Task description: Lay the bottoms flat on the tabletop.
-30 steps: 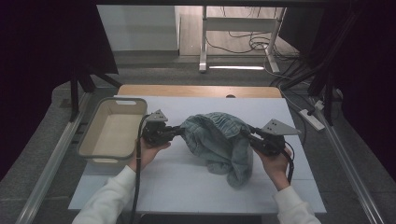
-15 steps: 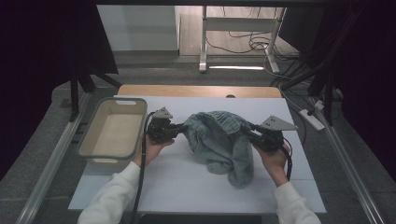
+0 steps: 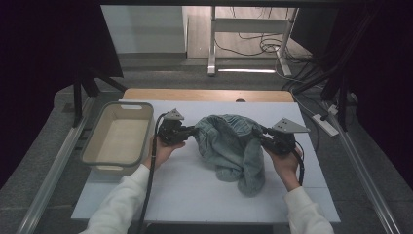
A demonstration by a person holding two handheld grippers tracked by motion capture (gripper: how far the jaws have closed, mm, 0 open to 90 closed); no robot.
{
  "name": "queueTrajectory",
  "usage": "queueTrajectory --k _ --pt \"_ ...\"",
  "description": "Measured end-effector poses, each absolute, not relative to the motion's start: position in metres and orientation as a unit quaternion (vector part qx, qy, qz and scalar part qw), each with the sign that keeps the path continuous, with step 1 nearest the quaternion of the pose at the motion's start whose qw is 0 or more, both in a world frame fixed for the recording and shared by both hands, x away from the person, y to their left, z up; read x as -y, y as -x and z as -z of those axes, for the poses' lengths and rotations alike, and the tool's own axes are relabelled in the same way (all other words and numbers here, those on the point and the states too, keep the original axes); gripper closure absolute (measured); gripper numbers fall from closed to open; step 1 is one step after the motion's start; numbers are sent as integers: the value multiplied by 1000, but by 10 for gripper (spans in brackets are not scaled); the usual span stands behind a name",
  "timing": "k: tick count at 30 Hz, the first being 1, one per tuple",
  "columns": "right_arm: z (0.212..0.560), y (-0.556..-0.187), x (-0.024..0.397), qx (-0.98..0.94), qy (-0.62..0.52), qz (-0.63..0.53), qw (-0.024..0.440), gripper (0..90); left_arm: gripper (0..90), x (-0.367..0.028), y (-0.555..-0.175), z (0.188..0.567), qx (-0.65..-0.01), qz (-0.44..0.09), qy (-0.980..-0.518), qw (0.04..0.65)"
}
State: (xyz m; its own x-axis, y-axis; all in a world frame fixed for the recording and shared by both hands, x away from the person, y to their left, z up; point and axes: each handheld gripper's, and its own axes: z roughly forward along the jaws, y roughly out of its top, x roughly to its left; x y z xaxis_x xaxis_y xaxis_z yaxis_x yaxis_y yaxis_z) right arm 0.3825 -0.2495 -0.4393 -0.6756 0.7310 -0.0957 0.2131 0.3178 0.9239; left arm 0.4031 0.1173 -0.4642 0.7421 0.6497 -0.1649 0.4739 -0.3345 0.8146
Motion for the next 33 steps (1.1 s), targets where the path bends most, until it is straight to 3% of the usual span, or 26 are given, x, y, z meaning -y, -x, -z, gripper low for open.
queueTrajectory --k 8,11,14,17,24,33 --pt "439 -392 251 -767 -318 -493 260 716 813 -114 -415 463 -351 -97 -811 457" --pt "440 -400 251 -766 -328 -482 270 686 655 -111 -422 464 -366 -107 -804 457" --pt "443 -412 258 -749 -368 -469 289 510 464 -109 -424 464 -371 -112 -804 451" --pt "443 -416 268 -733 -393 -482 276 403 359 -108 -421 461 -373 -124 -805 445" --pt "426 -399 265 -741 -365 -480 295 388 342 -115 -413 456 -370 -113 -799 460" --pt "416 -378 256 -761 -337 -488 265 363 335 -115 -402 450 -360 -110 -799 469"
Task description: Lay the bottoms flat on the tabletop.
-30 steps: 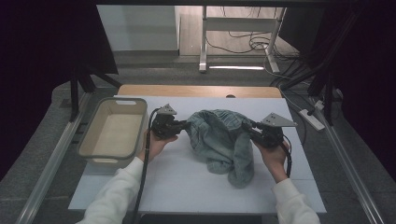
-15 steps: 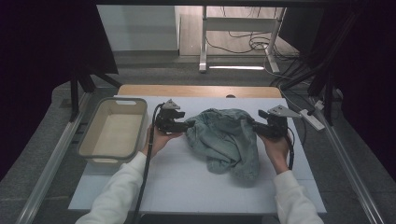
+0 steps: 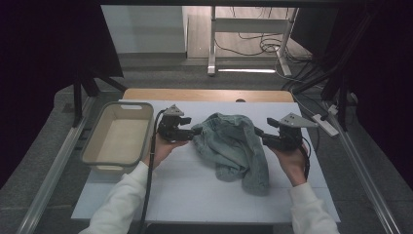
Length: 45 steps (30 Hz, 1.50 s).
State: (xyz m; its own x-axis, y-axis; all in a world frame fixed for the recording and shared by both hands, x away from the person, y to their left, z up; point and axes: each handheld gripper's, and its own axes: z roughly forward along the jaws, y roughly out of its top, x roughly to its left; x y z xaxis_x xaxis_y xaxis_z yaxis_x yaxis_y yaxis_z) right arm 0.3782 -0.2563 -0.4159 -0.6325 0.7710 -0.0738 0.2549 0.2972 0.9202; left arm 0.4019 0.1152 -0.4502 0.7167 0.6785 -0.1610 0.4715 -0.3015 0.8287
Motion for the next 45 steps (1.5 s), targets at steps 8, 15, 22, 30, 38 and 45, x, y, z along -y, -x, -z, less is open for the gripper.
queueTrajectory --k 8,15,22,30,38,45 --pt "419 -366 252 -772 -331 -484 246 351 320 -116 -392 456 -358 -102 -806 461" --pt "424 -364 254 -779 -334 -473 242 347 296 -119 -379 462 -359 -92 -811 452" --pt "430 -367 248 -787 -333 -463 233 338 285 -123 -367 469 -354 -89 -821 438" --pt "437 -370 242 -797 -330 -454 225 339 278 -129 -359 469 -359 -91 -819 438" --pt "445 -373 237 -811 -323 -429 234 593 277 -133 -351 468 -355 -97 -821 437" --pt "444 -380 251 -799 -340 -425 258 826 288 -132 -349 468 -350 -100 -825 433"
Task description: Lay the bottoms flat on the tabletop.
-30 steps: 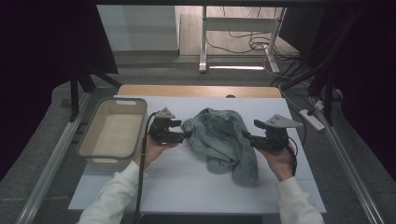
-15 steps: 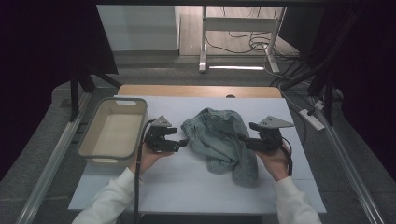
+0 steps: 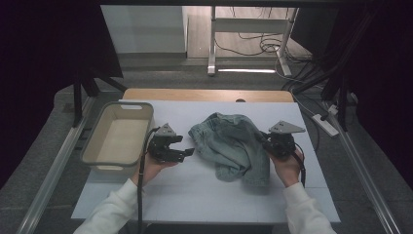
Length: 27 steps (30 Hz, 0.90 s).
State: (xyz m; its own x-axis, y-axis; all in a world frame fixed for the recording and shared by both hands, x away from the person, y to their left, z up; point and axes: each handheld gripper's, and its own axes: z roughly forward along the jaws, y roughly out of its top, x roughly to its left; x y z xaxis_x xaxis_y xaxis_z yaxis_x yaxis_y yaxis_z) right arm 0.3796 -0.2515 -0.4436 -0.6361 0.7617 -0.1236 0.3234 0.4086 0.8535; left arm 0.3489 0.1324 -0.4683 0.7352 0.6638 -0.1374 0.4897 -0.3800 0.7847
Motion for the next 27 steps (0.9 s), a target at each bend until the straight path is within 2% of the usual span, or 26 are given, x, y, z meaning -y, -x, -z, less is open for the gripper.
queueTrajectory --k 4,20,22,24,27 --pt "444 -388 265 -787 -356 -425 270 828 287 -132 -348 469 -350 -101 -826 431" --pt "466 -417 312 -767 -421 -415 249 826 284 -132 -351 474 -353 -96 -828 426" --pt "467 -417 316 -765 -429 -413 245 766 284 -132 -351 474 -352 -97 -828 426" --pt "466 -416 318 -758 -438 -412 252 593 283 -131 -351 473 -351 -97 -828 426" --pt "457 -410 319 -748 -433 -437 247 505 280 -131 -351 473 -350 -98 -828 426"
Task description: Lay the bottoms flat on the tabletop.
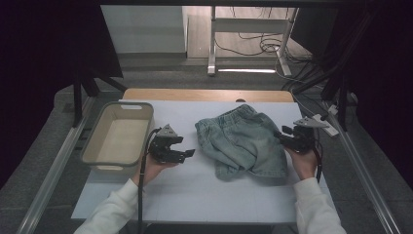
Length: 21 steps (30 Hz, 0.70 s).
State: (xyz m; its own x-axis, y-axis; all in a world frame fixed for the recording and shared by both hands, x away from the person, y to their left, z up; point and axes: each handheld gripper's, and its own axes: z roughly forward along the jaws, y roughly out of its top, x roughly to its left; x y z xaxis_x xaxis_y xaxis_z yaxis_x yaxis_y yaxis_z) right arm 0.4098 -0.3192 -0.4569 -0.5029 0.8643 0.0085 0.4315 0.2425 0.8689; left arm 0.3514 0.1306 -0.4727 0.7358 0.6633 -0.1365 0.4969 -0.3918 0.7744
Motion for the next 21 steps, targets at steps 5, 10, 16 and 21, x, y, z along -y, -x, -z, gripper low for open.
queueTrajectory --k 5,10,16,21 --pt "443 -395 304 -754 -401 -449 263 444 273 -130 -352 472 -350 -96 -828 427" --pt "441 -383 288 -769 -367 -460 249 421 273 -129 -353 470 -344 -97 -829 429" --pt "441 -363 272 -786 -325 -478 220 414 272 -128 -354 471 -344 -94 -830 428" --pt "446 -346 262 -796 -304 -483 200 413 267 -129 -355 470 -346 -96 -829 429"
